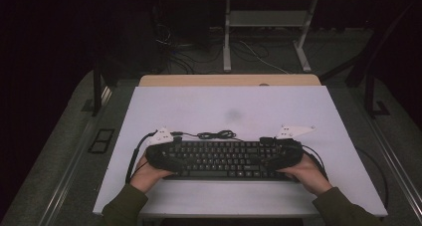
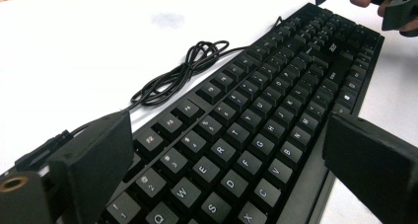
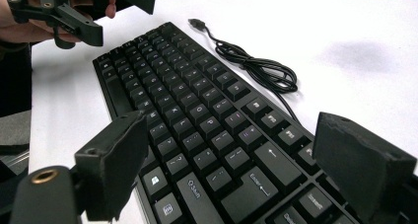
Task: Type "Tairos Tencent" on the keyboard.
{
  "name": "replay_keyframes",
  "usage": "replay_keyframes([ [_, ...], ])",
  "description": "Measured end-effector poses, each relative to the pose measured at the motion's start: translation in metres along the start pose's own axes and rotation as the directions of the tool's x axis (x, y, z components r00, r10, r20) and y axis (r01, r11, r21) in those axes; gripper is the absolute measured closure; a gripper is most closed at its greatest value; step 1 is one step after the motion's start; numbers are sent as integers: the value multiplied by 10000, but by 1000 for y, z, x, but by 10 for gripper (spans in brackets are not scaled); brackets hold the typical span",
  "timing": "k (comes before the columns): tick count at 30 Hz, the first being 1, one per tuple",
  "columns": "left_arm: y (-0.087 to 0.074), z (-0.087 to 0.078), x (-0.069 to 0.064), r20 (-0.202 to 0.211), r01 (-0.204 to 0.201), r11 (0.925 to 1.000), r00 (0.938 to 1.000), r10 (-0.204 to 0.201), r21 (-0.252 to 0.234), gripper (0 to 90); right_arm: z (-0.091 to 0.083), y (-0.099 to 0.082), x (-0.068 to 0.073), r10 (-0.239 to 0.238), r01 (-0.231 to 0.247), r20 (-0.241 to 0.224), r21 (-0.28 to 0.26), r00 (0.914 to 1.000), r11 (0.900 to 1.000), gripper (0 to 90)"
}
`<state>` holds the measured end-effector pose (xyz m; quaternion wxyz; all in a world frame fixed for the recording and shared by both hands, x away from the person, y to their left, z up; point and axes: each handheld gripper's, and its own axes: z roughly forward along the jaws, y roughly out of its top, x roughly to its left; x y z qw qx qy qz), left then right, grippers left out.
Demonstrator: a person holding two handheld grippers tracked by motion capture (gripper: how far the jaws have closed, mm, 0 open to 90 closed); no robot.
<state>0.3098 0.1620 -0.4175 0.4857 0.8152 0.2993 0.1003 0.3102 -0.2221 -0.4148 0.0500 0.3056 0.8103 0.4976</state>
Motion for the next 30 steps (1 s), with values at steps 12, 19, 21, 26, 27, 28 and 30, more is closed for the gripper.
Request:
replay_keyframes([
  [12,5,6,2,-45,35,10000,10000,-35,-26,153,13,4,0,31,-29,-94,263,10000,9997,174],
  [19,7,11,3,-13,69,10000,10000,-69,-35,177,20,9,2,-34,42,-229,351,9997,9994,287],
  [21,8,12,4,8,80,10000,10000,-80,-31,181,21,10,2,-33,47,-311,427,9995,9991,338],
  [26,11,16,4,3,100,9999,10000,-100,-17,182,22,11,1,41,-17,-552,431,9985,9991,441],
  [27,11,16,4,11,100,9999,9999,-100,25,184,22,11,1,34,-9,-599,429,9982,9991,470],
  [28,12,17,4,10,95,10000,10000,-95,24,184,22,11,1,10,16,-632,411,9980,9992,496],
  [30,11,19,4,22,154,9999,9999,-154,-5,191,23,11,1,6,27,-716,460,9974,9989,548],
])
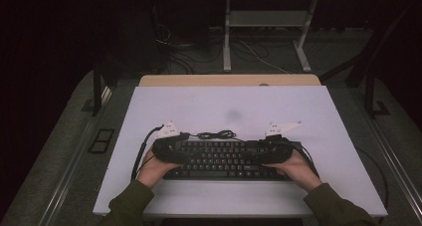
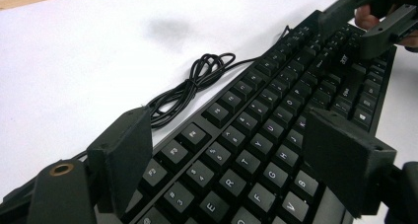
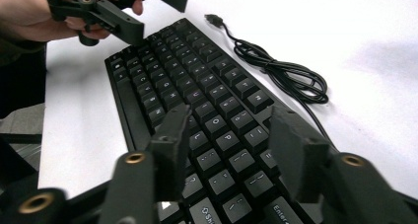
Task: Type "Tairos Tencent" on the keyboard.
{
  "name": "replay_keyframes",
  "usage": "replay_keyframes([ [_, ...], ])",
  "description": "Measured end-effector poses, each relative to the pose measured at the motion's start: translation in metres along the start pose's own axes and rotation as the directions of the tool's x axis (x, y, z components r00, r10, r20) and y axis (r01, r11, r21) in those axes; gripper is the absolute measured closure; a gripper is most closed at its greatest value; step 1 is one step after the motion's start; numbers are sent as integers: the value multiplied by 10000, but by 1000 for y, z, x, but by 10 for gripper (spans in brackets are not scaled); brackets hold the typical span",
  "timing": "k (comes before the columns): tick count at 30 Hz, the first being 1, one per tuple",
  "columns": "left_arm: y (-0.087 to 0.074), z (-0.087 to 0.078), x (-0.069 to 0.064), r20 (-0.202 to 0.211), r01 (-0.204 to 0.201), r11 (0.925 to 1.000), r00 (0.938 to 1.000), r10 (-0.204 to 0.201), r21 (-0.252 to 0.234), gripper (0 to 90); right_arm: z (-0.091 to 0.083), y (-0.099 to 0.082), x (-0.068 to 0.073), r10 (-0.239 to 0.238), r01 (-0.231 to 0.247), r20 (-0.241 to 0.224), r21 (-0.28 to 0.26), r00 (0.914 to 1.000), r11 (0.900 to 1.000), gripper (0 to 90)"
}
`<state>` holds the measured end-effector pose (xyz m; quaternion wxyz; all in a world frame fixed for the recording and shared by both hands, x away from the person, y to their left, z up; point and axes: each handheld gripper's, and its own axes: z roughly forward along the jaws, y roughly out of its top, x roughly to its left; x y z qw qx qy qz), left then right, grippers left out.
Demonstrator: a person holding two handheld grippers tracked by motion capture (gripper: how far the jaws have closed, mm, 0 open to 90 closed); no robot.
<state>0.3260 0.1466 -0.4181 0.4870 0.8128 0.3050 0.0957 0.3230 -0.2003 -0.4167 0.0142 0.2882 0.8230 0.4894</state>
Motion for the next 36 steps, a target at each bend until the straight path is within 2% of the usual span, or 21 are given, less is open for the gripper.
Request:
replay_keyframes([
  [8,-1,5,-3,127,-154,9998,9998,152,162,238,2,-1,2,-195,197,-133,174,9997,9997,727],
  [11,-2,5,-3,178,-164,9997,9997,161,201,309,2,-2,2,-221,225,-165,203,9996,9995,787],
  [15,-2,6,-4,206,-219,9993,9996,213,314,336,2,-2,2,-240,247,-228,298,9995,9993,881],
  [25,-3,10,-5,246,-249,9985,9994,238,480,299,4,-6,5,-358,383,-384,683,9986,9969,892],
  [36,-3,10,-5,191,-204,9988,9996,196,443,249,6,-16,7,-432,479,-426,1172,9982,9920,892],
])
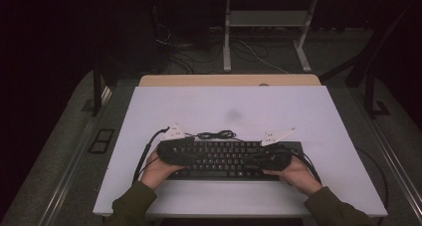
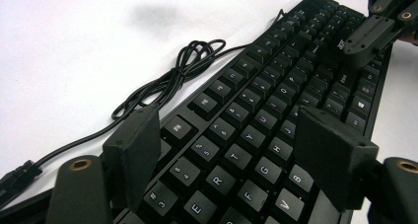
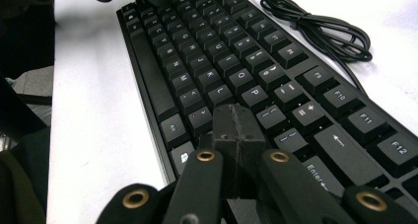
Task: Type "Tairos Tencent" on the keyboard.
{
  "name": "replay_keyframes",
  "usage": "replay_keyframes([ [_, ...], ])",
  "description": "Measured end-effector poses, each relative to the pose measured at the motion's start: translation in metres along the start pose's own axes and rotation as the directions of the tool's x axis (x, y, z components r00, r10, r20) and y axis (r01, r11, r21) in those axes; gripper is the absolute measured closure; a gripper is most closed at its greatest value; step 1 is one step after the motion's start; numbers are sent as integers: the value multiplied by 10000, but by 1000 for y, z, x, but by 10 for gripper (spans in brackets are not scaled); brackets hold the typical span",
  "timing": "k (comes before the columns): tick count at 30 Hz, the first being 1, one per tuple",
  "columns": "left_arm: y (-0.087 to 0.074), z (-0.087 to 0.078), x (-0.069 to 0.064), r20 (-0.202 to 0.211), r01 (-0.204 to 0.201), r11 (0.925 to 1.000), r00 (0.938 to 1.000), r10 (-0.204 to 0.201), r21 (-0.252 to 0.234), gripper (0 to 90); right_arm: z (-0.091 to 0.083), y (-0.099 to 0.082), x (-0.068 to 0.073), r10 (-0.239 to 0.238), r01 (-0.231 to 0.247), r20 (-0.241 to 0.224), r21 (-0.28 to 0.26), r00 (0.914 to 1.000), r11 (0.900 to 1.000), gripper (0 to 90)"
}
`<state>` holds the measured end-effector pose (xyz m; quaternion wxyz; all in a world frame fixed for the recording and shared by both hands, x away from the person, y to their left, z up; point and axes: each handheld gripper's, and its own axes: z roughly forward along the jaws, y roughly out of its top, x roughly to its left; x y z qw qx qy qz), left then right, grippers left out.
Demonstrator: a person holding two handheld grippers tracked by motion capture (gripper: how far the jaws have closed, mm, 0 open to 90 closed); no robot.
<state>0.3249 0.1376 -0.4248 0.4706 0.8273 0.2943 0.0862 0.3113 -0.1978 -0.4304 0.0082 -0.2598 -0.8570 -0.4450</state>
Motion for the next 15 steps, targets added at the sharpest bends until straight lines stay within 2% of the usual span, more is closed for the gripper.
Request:
replay_keyframes([
  [9,0,0,0,-16,31,10000,10000,-31,11,230,3,-8,0,-53,50,78,412,10000,9991,892],
  [15,0,0,0,1,47,10000,10000,-47,24,227,4,-9,0,-99,92,139,506,9999,9987,892],
])
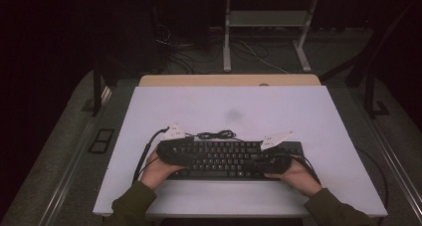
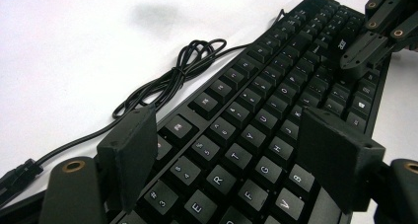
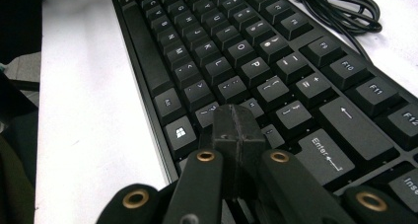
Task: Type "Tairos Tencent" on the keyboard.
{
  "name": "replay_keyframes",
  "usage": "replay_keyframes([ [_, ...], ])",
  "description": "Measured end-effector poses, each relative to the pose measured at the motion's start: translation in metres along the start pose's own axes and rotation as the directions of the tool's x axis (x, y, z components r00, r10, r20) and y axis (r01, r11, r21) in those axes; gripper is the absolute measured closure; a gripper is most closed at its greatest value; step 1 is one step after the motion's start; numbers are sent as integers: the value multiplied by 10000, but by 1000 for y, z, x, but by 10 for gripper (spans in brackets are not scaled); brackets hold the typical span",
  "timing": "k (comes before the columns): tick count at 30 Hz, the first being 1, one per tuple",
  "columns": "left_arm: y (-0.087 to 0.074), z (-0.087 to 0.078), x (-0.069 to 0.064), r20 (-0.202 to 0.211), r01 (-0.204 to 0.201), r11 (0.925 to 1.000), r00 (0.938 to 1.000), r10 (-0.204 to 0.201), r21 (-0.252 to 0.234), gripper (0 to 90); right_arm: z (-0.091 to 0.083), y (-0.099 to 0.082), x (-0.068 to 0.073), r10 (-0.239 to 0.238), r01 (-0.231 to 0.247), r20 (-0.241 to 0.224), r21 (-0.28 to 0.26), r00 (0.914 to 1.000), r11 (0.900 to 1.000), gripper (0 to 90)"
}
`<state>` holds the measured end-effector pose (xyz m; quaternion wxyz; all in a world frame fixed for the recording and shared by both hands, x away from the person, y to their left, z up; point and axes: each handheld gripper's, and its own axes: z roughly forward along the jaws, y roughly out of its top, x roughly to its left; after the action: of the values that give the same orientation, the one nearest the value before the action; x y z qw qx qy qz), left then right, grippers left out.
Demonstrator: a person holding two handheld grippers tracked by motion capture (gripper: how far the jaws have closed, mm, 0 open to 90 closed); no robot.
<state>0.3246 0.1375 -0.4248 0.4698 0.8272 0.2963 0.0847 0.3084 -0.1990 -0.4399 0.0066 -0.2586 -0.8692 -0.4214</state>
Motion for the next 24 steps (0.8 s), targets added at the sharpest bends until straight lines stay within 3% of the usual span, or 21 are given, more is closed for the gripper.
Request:
replay_keyframes([
  [12,0,-1,2,-35,92,9999,10000,-93,-55,246,2,-1,0,-5,5,16,118,10000,9999,892],
  [15,0,-1,2,9,63,10000,10000,-63,-8,338,2,-1,0,-9,8,14,115,10000,9999,893],
  [18,0,1,2,295,-33,9998,9996,27,208,499,2,-1,0,-2,1,19,123,10000,9999,892],
  [24,-3,8,3,476,-103,9982,9988,75,594,762,2,-1,1,16,-17,26,124,10000,9999,893],
])
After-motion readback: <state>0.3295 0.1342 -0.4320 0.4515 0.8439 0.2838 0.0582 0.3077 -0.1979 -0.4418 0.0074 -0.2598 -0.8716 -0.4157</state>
